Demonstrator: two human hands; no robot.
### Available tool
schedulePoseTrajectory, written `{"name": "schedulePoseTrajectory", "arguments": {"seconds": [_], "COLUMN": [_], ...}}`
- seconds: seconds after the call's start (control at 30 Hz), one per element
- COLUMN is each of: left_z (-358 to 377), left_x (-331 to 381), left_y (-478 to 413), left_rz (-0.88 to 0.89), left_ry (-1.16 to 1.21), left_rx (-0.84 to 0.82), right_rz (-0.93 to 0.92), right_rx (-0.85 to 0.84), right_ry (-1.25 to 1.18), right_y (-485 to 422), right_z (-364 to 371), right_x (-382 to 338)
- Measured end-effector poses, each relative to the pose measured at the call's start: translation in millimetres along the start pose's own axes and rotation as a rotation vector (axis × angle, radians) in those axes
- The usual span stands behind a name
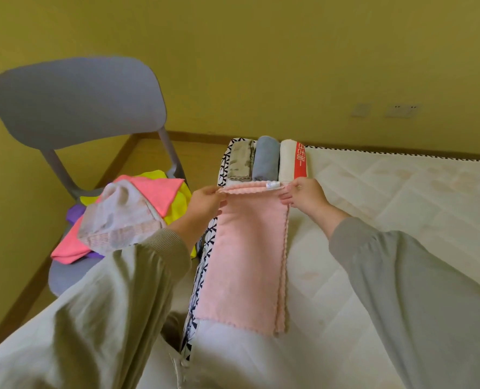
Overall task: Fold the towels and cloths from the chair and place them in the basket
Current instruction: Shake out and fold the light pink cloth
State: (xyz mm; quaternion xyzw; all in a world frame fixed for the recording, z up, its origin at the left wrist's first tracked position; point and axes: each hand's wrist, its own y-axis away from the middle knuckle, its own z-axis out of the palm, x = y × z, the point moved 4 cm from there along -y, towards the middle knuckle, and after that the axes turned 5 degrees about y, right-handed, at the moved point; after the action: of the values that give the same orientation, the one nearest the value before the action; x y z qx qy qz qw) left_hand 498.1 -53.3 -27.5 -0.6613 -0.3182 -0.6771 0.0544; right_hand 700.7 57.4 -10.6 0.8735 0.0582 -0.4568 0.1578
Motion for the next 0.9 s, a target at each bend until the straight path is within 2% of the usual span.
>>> {"name": "schedulePoseTrajectory", "arguments": {"seconds": [0.17, 0.33, 0.43, 0.57, 0.7, 0.8, 0.9], "left_z": [6.7, 5.1, -0.2, -6.0, 0.8, 0.5, -2.2], "left_x": [15.9, 26.2, -0.3, -50.1, -92.6, -120.4, -130.8], "left_y": [-23.6, -25.8, -12.2, 17.0, 47.4, 59.8, 68.4], "left_rz": [-0.047, -0.045, -0.075, -0.162, -0.255, -0.314, -0.303], "left_ry": [0.164, 0.273, 0.283, 0.362, 0.380, 0.310, 0.251], "left_rx": [-0.135, -0.088, -0.013, 0.111, 0.099, 0.097, 0.094], "right_rz": [-0.066, 0.073, 0.147, 0.197, 0.301, 0.372, 0.394], "right_rx": [0.087, 0.134, 0.151, 0.150, 0.067, 0.000, 0.043], "right_ry": [0.114, -0.223, -0.353, -0.364, -0.436, -0.395, -0.386], "right_y": [-31.0, -35.6, -17.8, 15.4, 49.9, 71.8, 86.5], "right_z": [-3.3, -11.8, -8.2, -1.0, 16.9, 31.8, 38.6], "right_x": [-9.2, -24.6, -5.5, 30.3, 76.8, 109.3, 124.3]}}
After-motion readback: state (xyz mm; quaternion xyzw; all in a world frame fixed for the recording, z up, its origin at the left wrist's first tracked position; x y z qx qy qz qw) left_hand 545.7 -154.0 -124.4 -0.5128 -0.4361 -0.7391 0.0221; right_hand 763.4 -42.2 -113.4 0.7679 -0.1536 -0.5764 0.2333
